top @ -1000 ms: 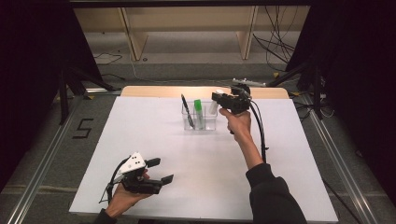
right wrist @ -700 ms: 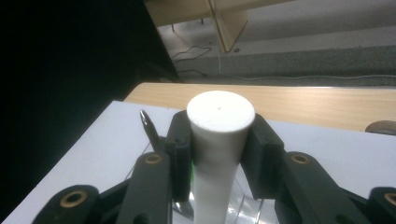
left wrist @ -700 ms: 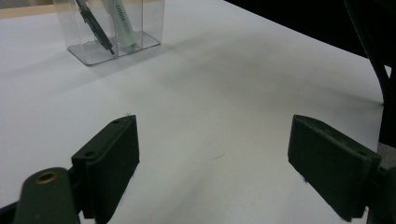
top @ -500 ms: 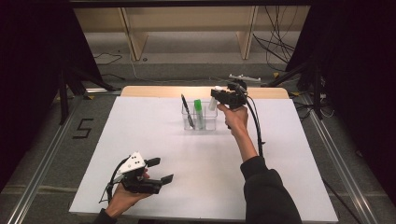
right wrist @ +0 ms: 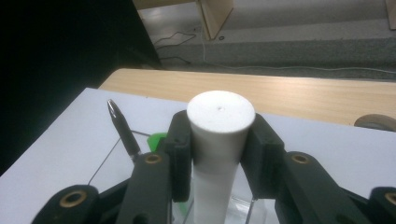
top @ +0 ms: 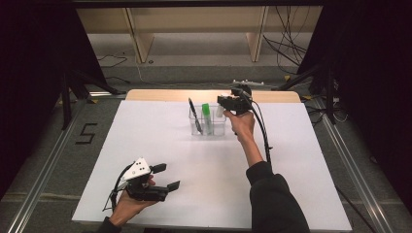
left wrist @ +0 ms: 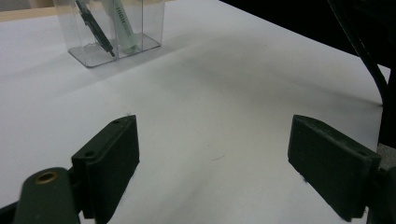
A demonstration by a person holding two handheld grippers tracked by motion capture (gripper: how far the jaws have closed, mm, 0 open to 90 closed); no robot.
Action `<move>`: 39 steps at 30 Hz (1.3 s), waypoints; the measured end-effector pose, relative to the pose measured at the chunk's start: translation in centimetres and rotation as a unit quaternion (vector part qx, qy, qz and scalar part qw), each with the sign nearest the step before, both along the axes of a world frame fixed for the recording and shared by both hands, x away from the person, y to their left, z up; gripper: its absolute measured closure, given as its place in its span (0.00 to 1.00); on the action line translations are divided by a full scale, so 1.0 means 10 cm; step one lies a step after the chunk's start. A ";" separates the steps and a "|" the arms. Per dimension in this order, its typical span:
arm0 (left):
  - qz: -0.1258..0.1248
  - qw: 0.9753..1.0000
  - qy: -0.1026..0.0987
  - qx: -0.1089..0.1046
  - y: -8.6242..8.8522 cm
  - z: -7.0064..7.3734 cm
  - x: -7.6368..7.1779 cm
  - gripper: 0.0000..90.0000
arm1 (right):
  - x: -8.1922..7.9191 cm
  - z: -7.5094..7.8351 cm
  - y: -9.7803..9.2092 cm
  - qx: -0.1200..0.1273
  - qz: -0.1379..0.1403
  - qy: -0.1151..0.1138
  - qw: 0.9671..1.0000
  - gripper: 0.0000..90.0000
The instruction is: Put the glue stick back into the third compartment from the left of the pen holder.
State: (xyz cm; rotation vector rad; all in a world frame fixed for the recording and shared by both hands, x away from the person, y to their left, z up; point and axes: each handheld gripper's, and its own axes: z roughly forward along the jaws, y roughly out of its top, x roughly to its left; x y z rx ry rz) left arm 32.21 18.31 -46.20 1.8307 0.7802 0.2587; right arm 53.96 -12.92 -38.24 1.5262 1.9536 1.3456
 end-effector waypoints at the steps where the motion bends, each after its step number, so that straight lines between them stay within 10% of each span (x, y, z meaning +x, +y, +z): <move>1: 0.001 1.000 -0.001 0.000 0.00 0.00 0.00 0.18 | 0.01 -0.01 0.00 -0.002 0.000 -0.001 1.000 0.74; 21: 0.003 1.000 0.000 -0.002 0.02 0.01 0.00 0.18 | 0.02 -0.14 0.11 -0.044 0.005 0.014 0.999 0.73; 28: 0.003 1.000 0.000 -0.004 0.02 0.01 0.00 0.18 | 0.00 -0.08 0.07 -0.025 0.006 0.016 1.000 0.45; 39: 0.004 1.000 0.001 -0.002 0.02 0.01 0.01 0.18 | -0.18 0.05 -0.01 -0.033 0.026 0.004 0.999 0.37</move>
